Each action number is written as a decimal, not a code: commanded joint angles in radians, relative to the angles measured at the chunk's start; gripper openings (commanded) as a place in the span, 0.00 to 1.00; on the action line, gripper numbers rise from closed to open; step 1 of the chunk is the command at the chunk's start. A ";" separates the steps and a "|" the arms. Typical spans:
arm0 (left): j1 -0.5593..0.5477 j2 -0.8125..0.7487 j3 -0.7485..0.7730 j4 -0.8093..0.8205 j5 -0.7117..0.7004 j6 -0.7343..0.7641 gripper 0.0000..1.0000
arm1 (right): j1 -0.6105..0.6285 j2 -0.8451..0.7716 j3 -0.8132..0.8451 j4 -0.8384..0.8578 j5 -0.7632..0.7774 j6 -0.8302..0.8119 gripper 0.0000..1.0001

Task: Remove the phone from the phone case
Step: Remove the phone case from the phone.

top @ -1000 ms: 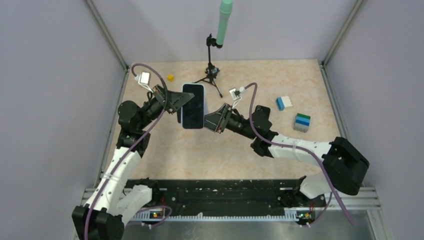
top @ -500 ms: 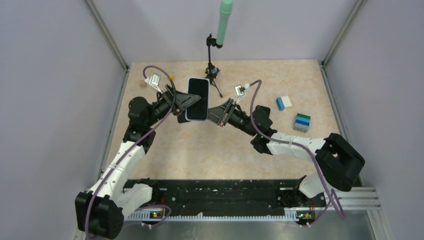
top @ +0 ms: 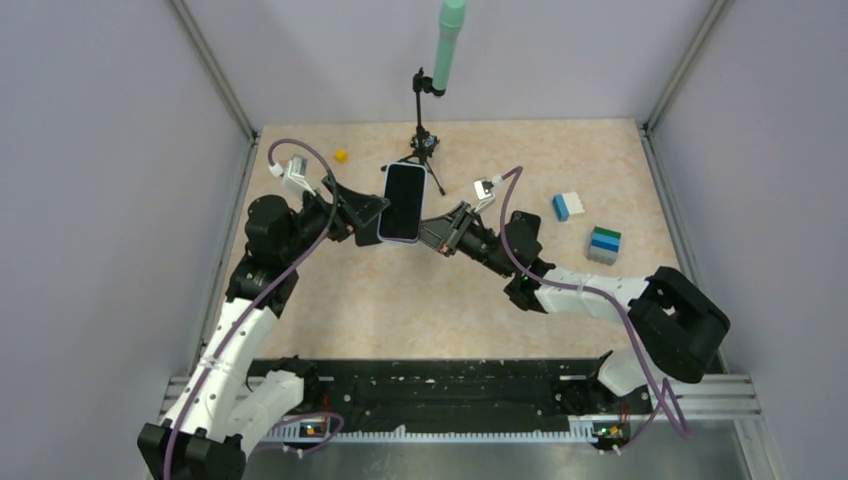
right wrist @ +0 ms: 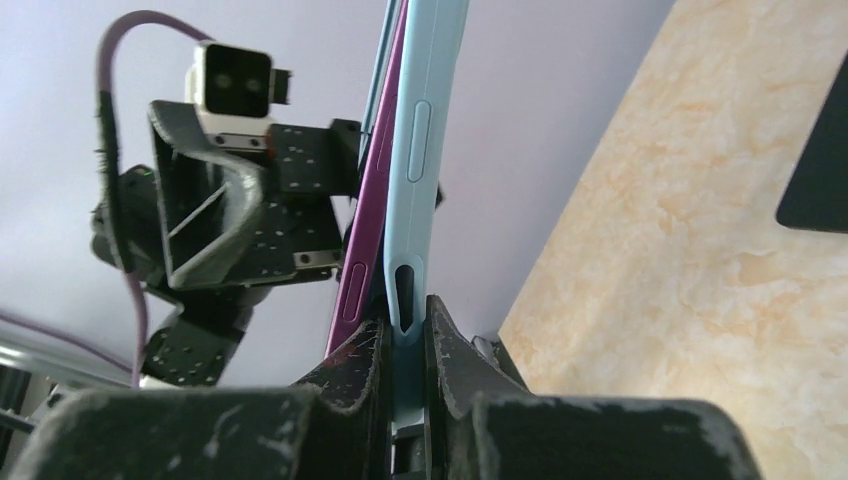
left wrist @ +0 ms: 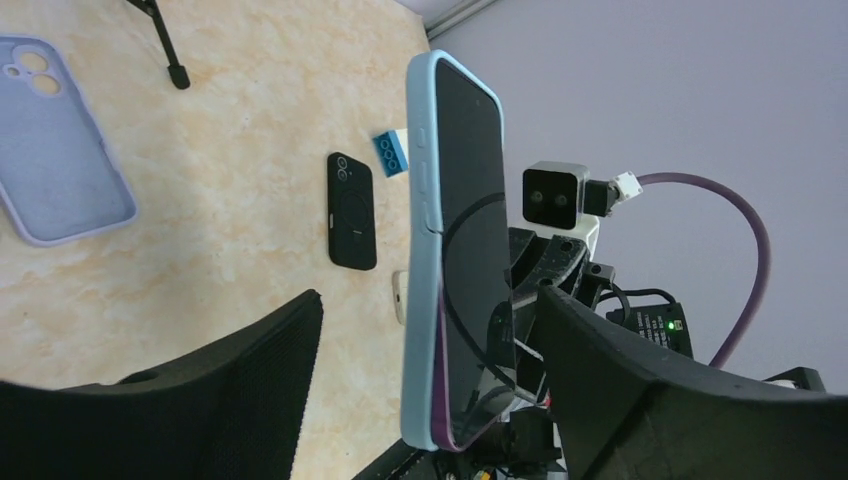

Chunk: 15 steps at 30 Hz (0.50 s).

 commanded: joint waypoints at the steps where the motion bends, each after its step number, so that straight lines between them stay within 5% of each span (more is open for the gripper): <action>1: 0.000 -0.017 0.090 -0.141 -0.013 0.100 0.74 | -0.013 -0.023 0.013 0.040 0.045 -0.006 0.00; 7: 0.001 -0.048 0.108 -0.210 -0.018 0.108 0.34 | -0.013 -0.013 0.014 0.028 0.049 -0.021 0.00; 15: 0.001 -0.037 0.085 -0.204 0.051 0.058 0.20 | -0.012 0.002 0.018 0.044 0.036 -0.022 0.00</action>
